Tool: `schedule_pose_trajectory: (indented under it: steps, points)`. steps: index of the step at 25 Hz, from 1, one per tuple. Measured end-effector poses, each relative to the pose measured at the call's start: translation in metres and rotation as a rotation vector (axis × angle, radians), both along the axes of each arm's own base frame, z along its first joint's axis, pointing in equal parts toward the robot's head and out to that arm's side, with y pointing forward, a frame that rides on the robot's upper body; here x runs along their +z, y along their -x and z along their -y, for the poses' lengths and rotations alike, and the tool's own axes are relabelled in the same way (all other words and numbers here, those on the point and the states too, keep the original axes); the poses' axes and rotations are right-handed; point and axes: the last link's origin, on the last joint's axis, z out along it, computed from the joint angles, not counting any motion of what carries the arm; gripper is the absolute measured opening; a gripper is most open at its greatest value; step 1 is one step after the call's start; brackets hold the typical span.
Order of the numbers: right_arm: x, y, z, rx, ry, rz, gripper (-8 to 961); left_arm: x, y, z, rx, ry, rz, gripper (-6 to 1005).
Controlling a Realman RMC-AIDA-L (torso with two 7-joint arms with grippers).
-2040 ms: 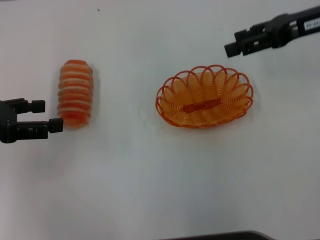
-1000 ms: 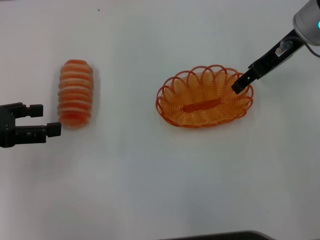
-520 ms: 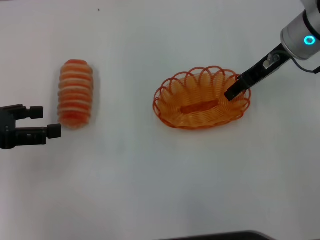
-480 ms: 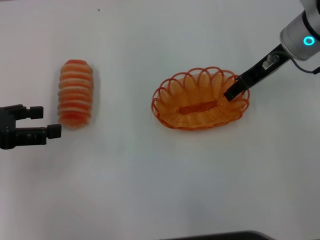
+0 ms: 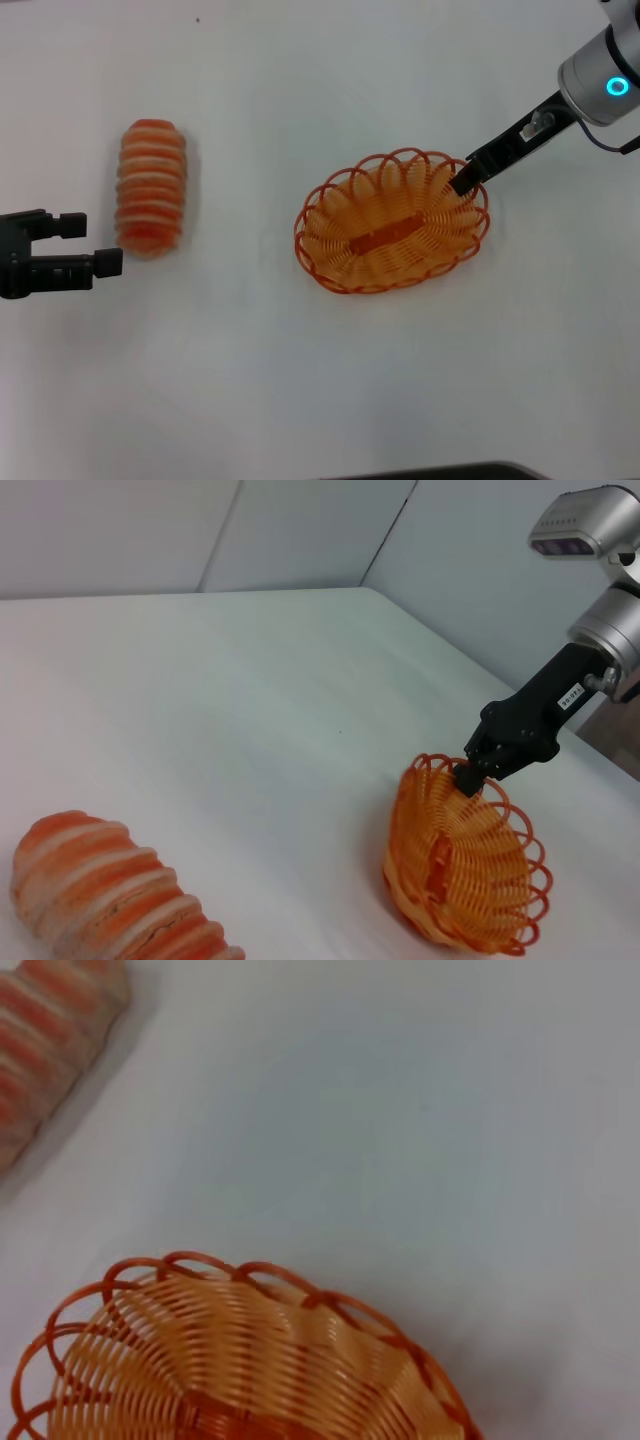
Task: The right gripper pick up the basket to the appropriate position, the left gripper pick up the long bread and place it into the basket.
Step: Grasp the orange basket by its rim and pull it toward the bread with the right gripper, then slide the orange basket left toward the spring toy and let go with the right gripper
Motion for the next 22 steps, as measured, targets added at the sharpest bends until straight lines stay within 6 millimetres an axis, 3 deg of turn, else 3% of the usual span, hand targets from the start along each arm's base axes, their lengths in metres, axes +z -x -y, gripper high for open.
schedule_pose_trajectory:
  steps: [7,15,22]
  points:
    - [0.004,0.000,0.000,-0.008,-0.046,-0.089,62,0.000,0.000,0.000,0.002,-0.001,0.002,903]
    - [0.021,-0.010,0.006,-0.109,-0.143,-0.313,93,0.006,0.000,-0.002,-0.007,-0.004,-0.010,904]
    - [0.007,-0.031,0.014,-0.235,-0.194,-0.411,119,0.008,-0.001,-0.006,-0.012,-0.006,-0.018,903]
